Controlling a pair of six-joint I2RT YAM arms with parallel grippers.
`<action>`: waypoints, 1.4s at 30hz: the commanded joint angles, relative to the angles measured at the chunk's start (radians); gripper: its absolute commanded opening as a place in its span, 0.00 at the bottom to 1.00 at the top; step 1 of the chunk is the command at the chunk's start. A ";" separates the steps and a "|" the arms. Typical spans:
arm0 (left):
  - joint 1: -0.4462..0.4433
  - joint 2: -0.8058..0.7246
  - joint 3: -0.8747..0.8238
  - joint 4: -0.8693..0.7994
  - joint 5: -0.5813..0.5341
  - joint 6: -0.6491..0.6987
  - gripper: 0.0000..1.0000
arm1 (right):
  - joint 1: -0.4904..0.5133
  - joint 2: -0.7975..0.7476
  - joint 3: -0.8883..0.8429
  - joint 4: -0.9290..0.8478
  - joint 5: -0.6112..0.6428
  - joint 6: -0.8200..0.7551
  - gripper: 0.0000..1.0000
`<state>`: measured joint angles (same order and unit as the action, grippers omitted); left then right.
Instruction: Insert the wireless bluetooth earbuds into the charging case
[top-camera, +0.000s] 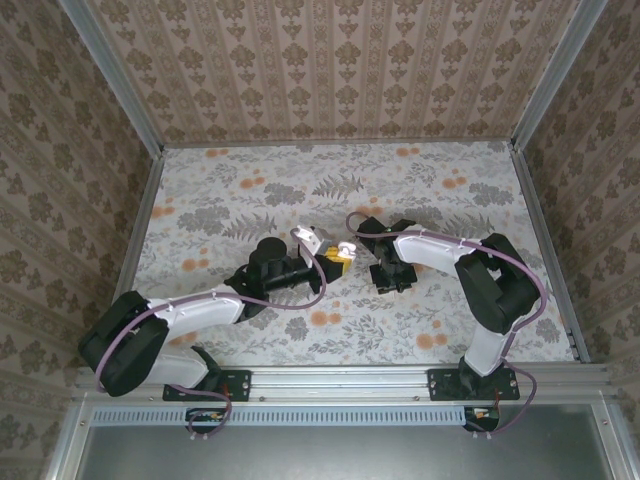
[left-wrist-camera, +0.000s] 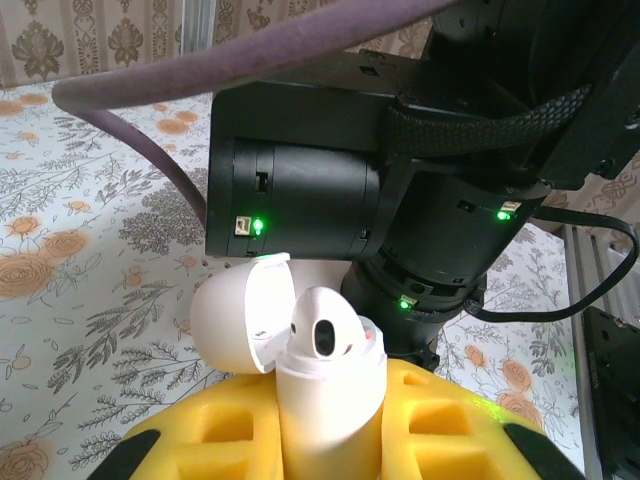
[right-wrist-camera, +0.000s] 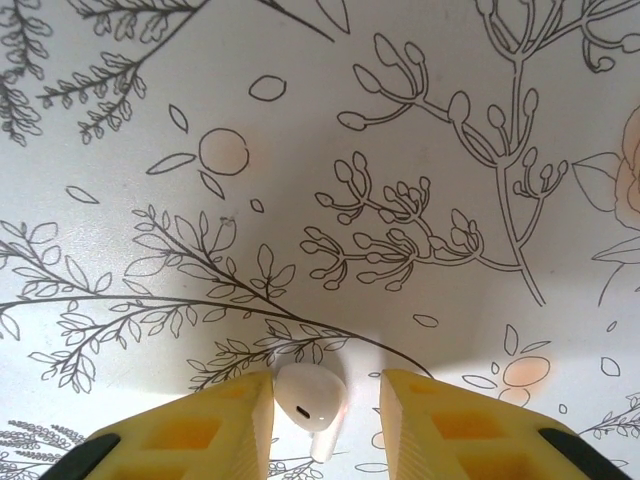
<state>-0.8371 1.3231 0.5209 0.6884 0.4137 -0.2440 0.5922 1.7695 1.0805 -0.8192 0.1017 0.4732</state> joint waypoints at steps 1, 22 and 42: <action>-0.006 -0.002 0.038 0.024 0.000 -0.009 0.00 | 0.009 0.027 0.019 -0.018 0.023 -0.010 0.33; -0.003 -0.083 0.035 -0.054 -0.042 0.050 0.00 | 0.009 -0.096 -0.023 0.030 -0.025 0.022 0.22; 0.009 -0.254 -0.006 -0.118 -0.148 0.094 0.00 | 0.009 -0.618 -0.086 0.261 -0.073 0.067 0.14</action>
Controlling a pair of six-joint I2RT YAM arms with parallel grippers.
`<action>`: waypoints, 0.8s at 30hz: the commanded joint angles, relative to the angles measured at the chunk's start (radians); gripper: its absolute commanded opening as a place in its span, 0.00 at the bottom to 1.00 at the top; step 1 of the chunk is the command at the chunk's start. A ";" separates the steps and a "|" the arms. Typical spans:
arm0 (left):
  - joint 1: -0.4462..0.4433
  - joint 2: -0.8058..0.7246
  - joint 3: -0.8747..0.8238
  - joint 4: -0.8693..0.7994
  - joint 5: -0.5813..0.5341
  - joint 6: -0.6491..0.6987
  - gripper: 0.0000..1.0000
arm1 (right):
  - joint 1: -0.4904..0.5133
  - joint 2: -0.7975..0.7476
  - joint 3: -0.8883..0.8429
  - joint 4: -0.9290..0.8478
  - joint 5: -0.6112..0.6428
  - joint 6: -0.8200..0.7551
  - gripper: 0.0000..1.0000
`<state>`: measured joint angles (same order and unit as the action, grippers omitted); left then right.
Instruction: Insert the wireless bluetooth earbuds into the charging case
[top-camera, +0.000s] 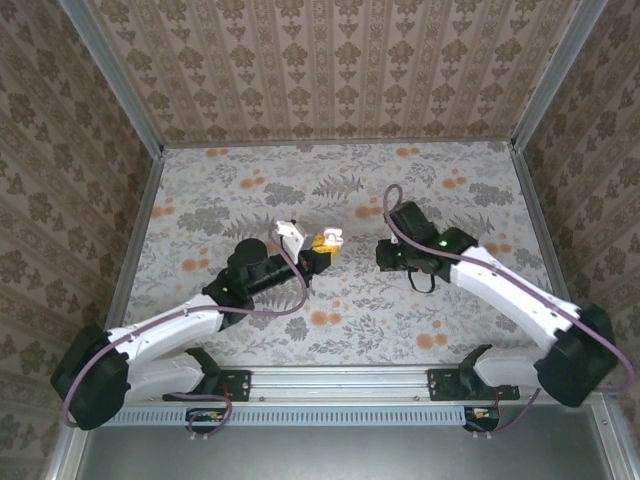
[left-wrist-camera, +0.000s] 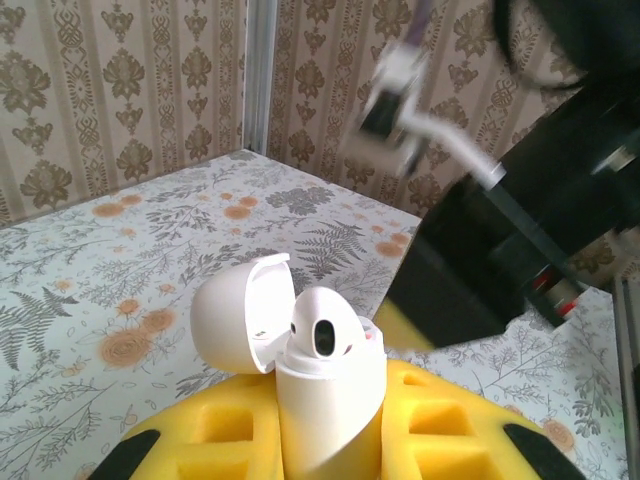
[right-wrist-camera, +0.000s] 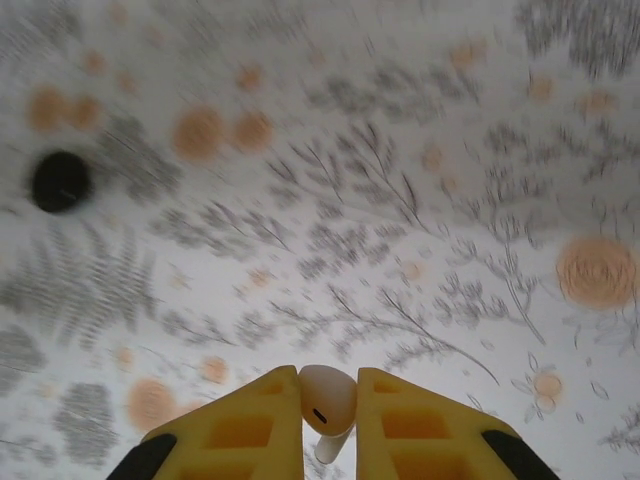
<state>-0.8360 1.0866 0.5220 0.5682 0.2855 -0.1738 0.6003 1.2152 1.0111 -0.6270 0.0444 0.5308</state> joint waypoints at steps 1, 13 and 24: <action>0.008 -0.016 0.000 0.002 -0.017 0.022 0.00 | 0.000 -0.090 -0.018 0.086 -0.020 0.007 0.14; 0.005 0.028 0.079 0.016 0.063 -0.034 0.00 | 0.030 -0.229 0.014 0.299 -0.111 -0.058 0.11; 0.002 0.058 0.095 0.058 0.105 -0.076 0.00 | 0.059 -0.234 0.024 0.414 -0.175 -0.094 0.10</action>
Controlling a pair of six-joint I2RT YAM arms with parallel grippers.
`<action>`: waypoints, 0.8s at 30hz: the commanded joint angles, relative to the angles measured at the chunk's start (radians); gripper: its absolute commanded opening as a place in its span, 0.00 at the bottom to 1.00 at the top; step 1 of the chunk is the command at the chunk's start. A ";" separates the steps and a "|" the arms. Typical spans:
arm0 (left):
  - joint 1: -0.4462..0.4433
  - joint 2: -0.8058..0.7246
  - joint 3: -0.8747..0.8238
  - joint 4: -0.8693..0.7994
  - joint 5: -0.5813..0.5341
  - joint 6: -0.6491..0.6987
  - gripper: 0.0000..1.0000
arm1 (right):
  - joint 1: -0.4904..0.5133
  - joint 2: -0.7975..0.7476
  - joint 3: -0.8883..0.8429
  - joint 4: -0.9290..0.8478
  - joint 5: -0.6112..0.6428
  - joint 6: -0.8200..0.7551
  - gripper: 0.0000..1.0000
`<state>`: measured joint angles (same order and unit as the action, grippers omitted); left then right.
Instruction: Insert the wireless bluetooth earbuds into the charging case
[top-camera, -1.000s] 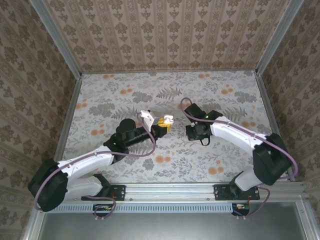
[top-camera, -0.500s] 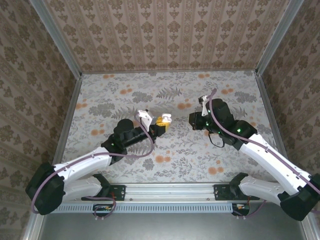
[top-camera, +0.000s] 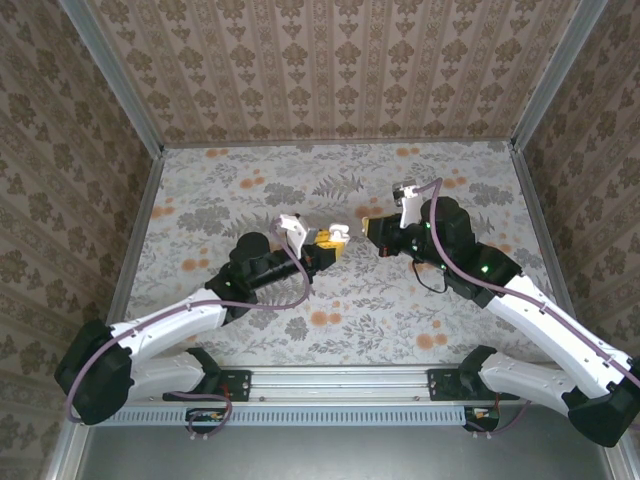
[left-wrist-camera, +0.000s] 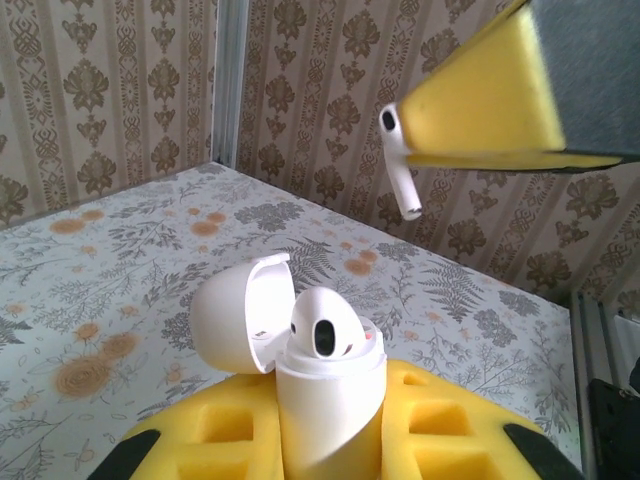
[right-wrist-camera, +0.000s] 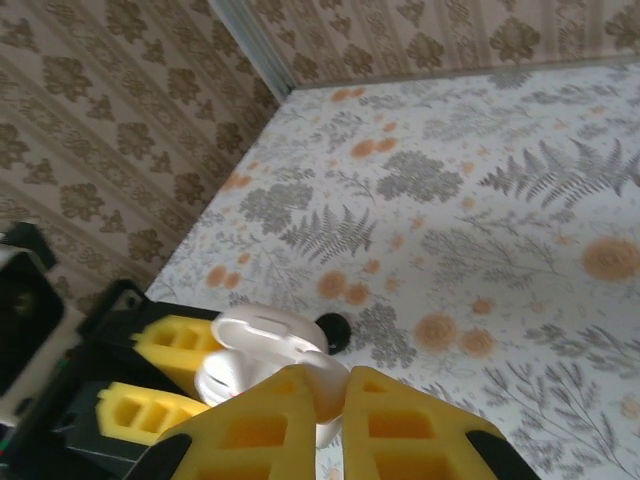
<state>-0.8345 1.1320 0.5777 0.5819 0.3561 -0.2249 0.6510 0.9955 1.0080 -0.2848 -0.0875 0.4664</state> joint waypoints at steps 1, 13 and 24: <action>0.000 0.019 0.044 0.041 0.043 -0.024 0.00 | 0.009 -0.014 0.028 0.083 -0.052 -0.032 0.10; 0.000 0.028 0.066 0.055 0.082 -0.050 0.00 | 0.049 -0.010 0.014 0.156 -0.070 -0.125 0.09; 0.000 -0.017 0.075 0.063 0.063 -0.068 0.00 | 0.059 0.001 -0.005 0.157 -0.037 -0.155 0.09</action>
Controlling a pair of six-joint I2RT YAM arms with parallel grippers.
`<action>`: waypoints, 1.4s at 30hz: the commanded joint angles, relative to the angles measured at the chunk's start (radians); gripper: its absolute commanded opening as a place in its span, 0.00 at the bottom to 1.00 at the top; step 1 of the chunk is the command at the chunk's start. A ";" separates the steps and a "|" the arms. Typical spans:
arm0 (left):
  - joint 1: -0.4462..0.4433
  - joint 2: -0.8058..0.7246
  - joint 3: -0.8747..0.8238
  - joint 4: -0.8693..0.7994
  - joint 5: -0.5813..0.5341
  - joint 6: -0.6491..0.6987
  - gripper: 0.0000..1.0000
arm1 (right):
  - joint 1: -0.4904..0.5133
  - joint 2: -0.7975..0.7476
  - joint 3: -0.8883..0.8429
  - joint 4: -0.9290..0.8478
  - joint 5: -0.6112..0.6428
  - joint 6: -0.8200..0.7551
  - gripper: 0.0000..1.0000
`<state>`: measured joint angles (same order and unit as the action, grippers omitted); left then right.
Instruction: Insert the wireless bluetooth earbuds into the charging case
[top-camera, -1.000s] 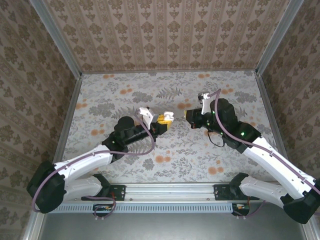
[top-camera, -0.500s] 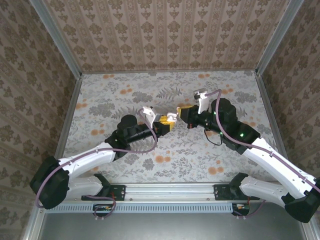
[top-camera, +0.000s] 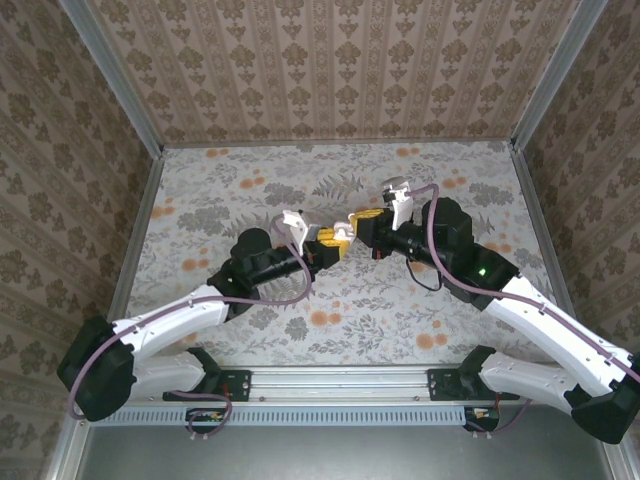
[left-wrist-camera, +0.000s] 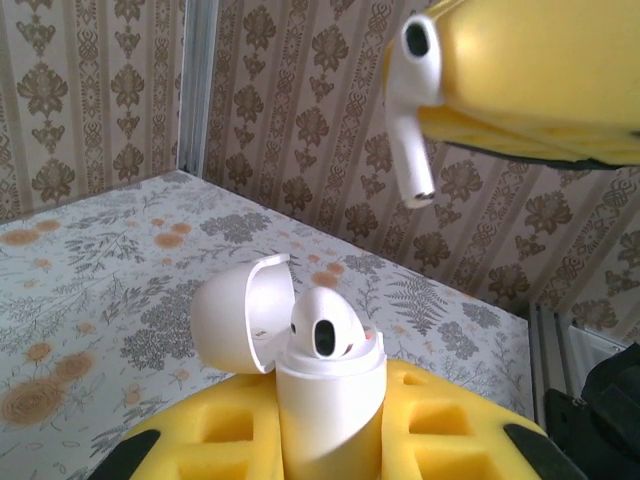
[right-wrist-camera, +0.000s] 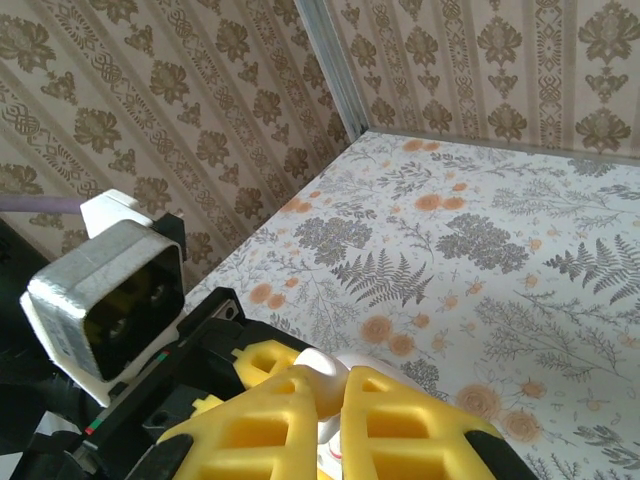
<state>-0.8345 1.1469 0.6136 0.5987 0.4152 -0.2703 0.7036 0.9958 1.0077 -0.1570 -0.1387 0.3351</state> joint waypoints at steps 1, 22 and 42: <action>0.001 -0.035 0.040 0.047 0.001 -0.023 0.00 | 0.006 0.001 -0.006 0.031 0.013 -0.023 0.09; 0.000 -0.075 0.035 0.052 -0.026 -0.029 0.00 | 0.010 0.033 -0.024 0.028 -0.059 -0.027 0.09; 0.005 -0.078 0.034 0.047 -0.038 -0.024 0.00 | 0.030 0.032 -0.021 -0.005 -0.140 -0.035 0.09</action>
<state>-0.8345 1.0920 0.6189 0.6056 0.3996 -0.2886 0.7063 1.0279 0.9928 -0.1341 -0.1844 0.3122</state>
